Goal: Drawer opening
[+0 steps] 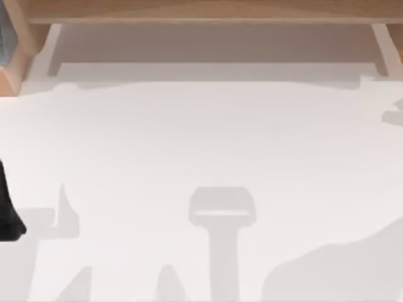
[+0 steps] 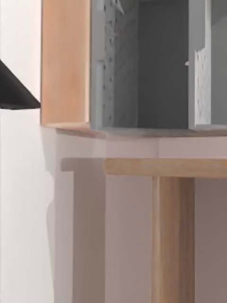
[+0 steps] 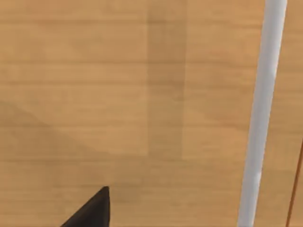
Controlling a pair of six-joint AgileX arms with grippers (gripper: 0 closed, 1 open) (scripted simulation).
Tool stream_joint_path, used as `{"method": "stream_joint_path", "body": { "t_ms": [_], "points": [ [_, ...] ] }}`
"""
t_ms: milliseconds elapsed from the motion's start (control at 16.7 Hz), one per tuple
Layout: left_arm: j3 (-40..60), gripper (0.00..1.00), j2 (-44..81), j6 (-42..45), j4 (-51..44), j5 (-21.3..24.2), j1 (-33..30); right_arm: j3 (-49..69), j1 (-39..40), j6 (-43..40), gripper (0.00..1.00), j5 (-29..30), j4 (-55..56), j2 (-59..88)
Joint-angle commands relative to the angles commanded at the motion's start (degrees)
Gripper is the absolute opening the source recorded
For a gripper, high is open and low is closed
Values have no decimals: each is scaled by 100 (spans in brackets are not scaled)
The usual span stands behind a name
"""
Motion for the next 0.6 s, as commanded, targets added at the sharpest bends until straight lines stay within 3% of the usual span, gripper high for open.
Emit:
{"method": "stream_joint_path", "body": {
  "t_ms": [600],
  "points": [
    [0, 100, 0, 0, 0, 0, 0, 0, 0, 0, 17, 0, 0, 0]
  ]
}}
